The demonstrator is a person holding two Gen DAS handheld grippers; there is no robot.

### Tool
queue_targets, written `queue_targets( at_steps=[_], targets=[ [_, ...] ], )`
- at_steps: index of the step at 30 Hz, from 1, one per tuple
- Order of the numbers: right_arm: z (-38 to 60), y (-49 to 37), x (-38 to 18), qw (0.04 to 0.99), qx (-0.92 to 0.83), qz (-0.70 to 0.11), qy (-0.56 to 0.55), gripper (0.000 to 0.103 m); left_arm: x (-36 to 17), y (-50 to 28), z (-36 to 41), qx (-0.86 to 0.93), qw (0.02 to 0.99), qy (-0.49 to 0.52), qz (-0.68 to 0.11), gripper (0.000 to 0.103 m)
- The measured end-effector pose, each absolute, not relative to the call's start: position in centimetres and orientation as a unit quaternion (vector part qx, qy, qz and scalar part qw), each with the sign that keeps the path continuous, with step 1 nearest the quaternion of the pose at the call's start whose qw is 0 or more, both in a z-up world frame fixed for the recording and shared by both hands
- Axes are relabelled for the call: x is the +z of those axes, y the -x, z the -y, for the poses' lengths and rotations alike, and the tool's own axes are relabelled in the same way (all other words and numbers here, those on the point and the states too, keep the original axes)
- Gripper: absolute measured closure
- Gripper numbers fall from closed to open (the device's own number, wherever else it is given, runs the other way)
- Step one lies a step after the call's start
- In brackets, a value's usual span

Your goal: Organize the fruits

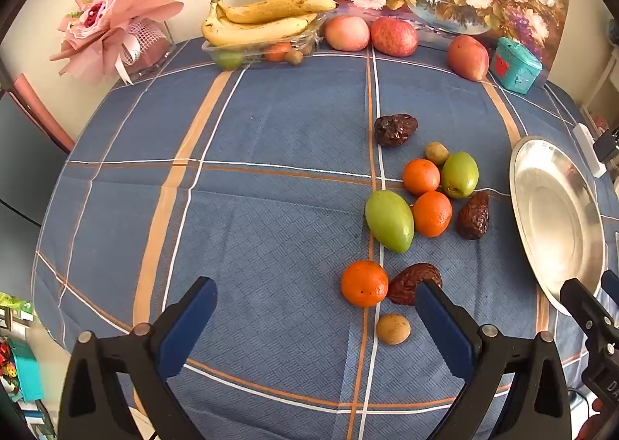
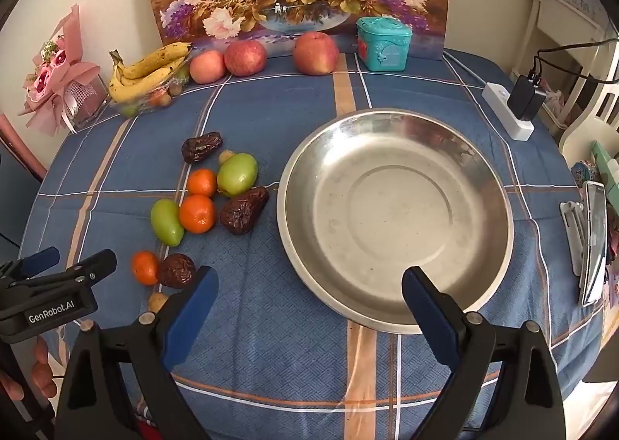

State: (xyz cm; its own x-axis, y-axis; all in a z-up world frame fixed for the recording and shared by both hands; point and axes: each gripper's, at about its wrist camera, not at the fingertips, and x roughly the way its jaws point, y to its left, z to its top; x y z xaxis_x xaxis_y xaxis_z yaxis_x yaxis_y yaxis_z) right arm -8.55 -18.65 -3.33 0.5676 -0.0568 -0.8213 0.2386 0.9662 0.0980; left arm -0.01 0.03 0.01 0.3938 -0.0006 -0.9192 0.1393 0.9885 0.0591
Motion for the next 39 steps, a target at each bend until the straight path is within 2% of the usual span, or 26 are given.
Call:
queue_targets(
  at_steps=[35,39],
  targets=[
    [19.27,8.63,-3.84,0.876,-0.090,-0.462,-0.108,0.007,0.18,-0.19,-0.29,-0.037,0.828,-0.055,-0.556,0.000],
    [19.31,8.60,-3.85,0.876,-0.090,-0.461,-0.108,0.007,0.23,-0.09,-0.17,-0.034,0.839,-0.060,-0.540,0.000]
  ],
)
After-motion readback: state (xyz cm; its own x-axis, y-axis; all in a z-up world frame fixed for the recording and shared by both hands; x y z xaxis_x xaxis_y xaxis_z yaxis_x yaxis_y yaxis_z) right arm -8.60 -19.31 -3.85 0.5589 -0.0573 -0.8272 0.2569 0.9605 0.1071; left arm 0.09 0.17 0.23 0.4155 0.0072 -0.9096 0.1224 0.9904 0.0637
